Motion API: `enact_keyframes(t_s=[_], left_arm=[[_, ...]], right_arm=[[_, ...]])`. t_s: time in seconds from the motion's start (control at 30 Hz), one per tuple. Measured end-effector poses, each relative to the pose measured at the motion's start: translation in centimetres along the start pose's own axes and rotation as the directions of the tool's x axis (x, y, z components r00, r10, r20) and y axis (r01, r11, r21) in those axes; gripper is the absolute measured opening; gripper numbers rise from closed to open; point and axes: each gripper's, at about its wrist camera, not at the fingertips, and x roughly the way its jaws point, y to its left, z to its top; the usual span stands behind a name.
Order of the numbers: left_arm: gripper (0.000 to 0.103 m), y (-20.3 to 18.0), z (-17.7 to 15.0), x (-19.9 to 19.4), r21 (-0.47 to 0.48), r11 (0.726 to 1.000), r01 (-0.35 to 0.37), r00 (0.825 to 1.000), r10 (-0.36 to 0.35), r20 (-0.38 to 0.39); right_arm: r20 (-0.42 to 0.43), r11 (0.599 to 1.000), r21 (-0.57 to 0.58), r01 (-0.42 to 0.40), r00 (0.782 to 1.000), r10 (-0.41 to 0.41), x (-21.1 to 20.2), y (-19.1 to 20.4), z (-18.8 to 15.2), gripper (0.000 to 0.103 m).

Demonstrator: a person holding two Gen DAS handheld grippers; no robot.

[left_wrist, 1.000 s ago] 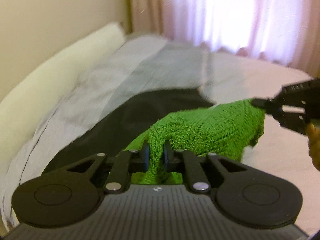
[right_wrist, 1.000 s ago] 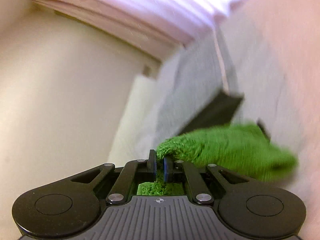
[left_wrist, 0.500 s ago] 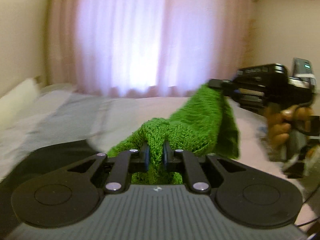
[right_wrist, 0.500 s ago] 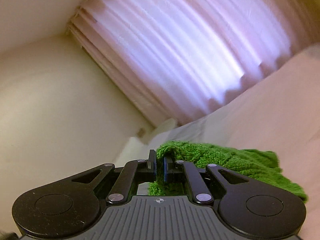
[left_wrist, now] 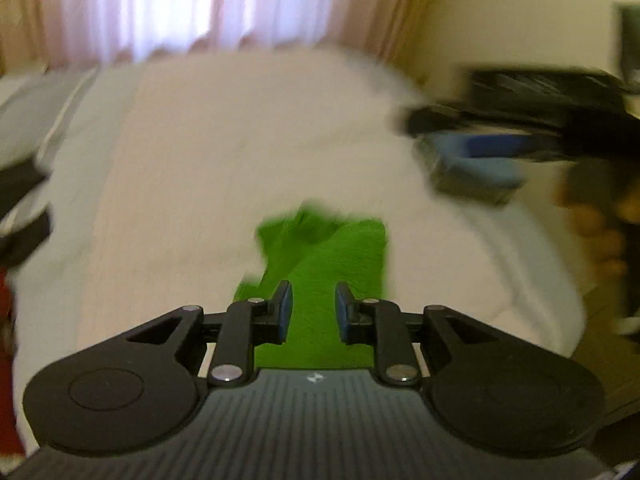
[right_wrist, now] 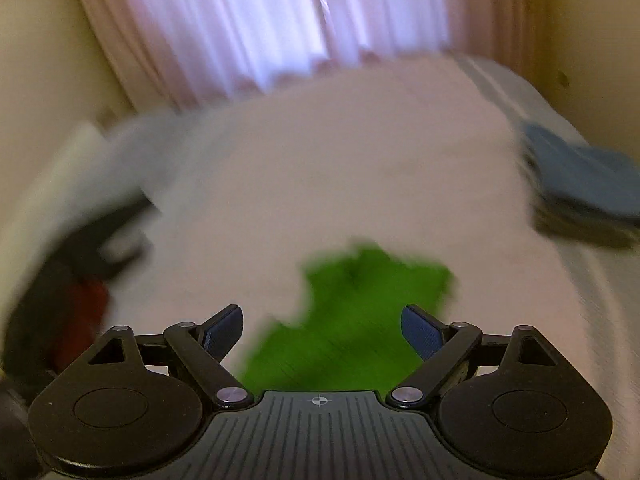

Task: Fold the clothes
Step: 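Lift the green vest with both grippers and drop it on the open blanket, then move both open grippers toward the crumpled green vest's hem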

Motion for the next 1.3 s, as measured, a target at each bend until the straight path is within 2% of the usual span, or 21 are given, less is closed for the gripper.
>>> enact_keyframes(t_s=[0.07,0.13,0.17,0.27,0.4,0.53,0.73,1.0,1.3], left_arm=[[0.019,-0.6,-1.6,1.3,-0.033,0.997,-0.071,0.995,0.069,-0.066],[0.023,-1.2,-2.7,1.9,-0.055,0.99,-0.127,0.986,0.12,-0.118],[0.024,-2.0,-3.9,0.9,-0.061,0.987,-0.147,0.981,0.138,-0.134],[0.03,-2.6,-5.1,1.1,-0.065,0.98,-0.188,0.97,0.175,-0.168],[0.035,-3.5,-5.7,1.0,-0.031,0.975,-0.218,0.962,0.209,-0.177],[0.037,-4.1,-5.6,0.7,0.021,0.975,-0.223,0.964,0.224,-0.146],[0.043,-4.1,-5.8,-0.7,0.078,0.97,-0.229,0.965,0.236,-0.11],[0.046,-1.8,-7.5,-3.2,0.131,0.972,-0.196,0.972,0.21,-0.103],[0.049,-0.4,-10.5,-4.9,0.199,0.973,-0.116,0.982,0.142,-0.121]], right_arm=[[-0.075,0.999,-0.02,0.046,0.996,-0.048,0.5,-2.1,-2.4,0.089],[-0.141,0.998,-0.026,0.057,0.988,-0.06,0.9,-3.5,-4.7,0.089],[-0.169,0.998,-0.027,0.057,0.984,-0.06,1.2,-4.0,-5.8,0.089],[-0.213,0.999,-0.028,0.04,0.976,-0.045,1.6,-4.8,-7.2,0.089],[-0.214,0.999,-0.032,0.027,0.976,-0.033,0.7,-4.4,-8.0,0.089],[-0.211,0.998,-0.033,0.044,0.976,-0.05,0.6,-3.2,-7.6,0.089],[-0.202,0.996,0.0,0.084,0.976,-0.083,-0.3,-0.6,-8.7,0.089],[-0.218,0.991,0.06,0.117,0.971,-0.101,-1.4,3.7,-13.2,0.089],[-0.235,0.964,0.174,0.201,0.959,-0.158,-3.9,5.2,-18.3,0.089]])
